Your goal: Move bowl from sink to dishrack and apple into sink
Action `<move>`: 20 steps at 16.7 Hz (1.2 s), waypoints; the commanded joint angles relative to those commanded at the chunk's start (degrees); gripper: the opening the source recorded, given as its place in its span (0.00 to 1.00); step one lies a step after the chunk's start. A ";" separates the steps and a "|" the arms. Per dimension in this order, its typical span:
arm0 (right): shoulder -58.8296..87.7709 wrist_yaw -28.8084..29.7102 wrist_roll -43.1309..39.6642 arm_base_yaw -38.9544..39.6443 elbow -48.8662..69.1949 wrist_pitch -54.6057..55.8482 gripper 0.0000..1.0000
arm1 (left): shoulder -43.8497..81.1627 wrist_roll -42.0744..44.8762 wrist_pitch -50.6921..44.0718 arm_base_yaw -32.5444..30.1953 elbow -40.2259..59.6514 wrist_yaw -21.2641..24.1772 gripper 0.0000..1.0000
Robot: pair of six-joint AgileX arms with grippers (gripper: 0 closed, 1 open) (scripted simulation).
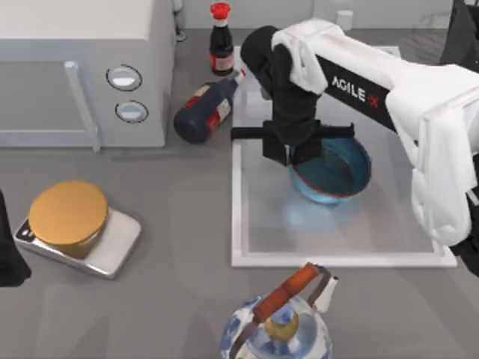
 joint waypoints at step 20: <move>-58.57 2.72 25.56 26.95 -33.46 -24.57 0.00 | 0.00 0.00 0.00 0.00 0.00 0.00 1.00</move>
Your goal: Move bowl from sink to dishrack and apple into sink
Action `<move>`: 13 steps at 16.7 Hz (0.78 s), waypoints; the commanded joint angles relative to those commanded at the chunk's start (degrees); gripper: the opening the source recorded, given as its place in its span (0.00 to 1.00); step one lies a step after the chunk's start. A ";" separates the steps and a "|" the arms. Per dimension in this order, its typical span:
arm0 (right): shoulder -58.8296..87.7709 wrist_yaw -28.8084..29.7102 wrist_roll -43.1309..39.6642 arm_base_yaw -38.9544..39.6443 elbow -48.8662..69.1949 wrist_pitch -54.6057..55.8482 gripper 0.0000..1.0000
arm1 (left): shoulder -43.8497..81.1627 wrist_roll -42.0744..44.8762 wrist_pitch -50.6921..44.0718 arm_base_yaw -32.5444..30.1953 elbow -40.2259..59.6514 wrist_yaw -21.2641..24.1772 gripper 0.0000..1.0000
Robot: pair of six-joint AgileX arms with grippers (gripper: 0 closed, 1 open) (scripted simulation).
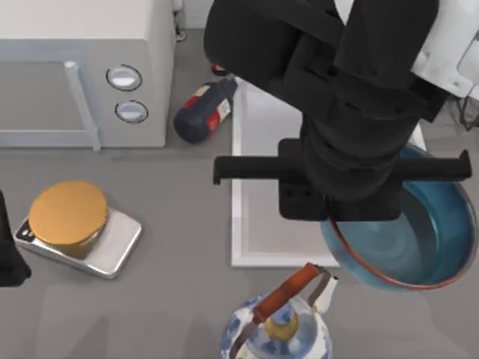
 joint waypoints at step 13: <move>-8.64 -12.27 -11.37 -20.82 -10.12 21.92 0.00 | 0.00 0.00 0.00 0.00 0.00 0.00 1.00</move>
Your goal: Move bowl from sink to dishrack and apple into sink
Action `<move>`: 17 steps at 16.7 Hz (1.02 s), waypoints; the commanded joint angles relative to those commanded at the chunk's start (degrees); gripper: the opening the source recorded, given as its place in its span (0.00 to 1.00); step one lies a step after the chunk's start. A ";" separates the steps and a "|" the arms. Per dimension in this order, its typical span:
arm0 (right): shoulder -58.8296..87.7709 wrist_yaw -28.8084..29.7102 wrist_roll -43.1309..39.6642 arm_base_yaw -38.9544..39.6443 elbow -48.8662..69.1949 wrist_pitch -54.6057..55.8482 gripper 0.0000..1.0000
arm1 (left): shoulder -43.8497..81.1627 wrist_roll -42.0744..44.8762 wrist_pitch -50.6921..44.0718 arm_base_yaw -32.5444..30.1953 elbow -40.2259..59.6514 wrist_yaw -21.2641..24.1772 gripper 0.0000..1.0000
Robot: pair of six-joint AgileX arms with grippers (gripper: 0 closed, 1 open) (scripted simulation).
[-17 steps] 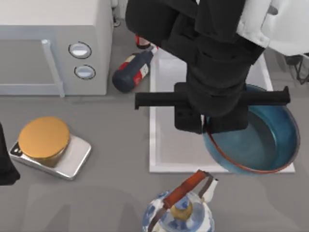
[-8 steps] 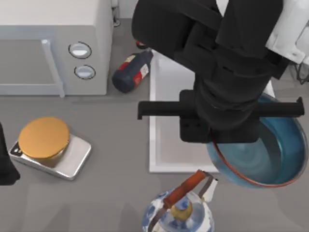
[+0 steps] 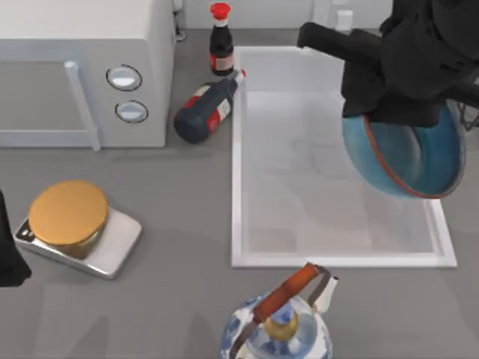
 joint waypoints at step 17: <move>-16.86 -20.25 -44.63 -59.42 -20.97 67.69 0.00 | 0.00 0.00 0.00 0.00 0.00 0.00 1.00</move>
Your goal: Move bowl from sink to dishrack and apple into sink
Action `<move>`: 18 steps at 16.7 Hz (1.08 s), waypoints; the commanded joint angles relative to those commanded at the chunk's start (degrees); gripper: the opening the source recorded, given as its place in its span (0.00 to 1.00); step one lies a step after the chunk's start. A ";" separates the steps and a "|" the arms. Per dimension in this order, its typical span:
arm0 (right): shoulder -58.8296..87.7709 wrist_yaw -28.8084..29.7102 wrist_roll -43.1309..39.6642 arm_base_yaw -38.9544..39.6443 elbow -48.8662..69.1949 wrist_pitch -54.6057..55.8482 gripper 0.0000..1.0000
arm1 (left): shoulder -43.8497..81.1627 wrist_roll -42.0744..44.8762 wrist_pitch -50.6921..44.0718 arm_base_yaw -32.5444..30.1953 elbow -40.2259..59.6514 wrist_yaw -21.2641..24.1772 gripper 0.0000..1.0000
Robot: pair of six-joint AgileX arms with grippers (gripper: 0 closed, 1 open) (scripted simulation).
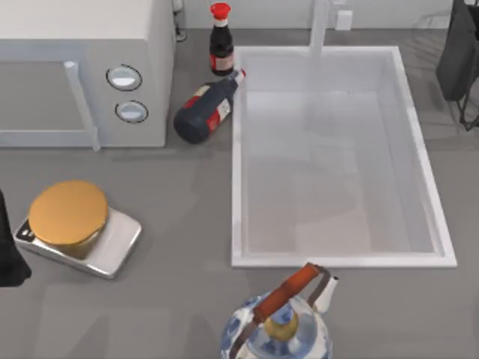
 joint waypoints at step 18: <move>22.63 5.28 -0.02 4.94 -15.06 37.82 0.00 | 0.00 0.00 0.00 0.00 0.00 0.00 1.00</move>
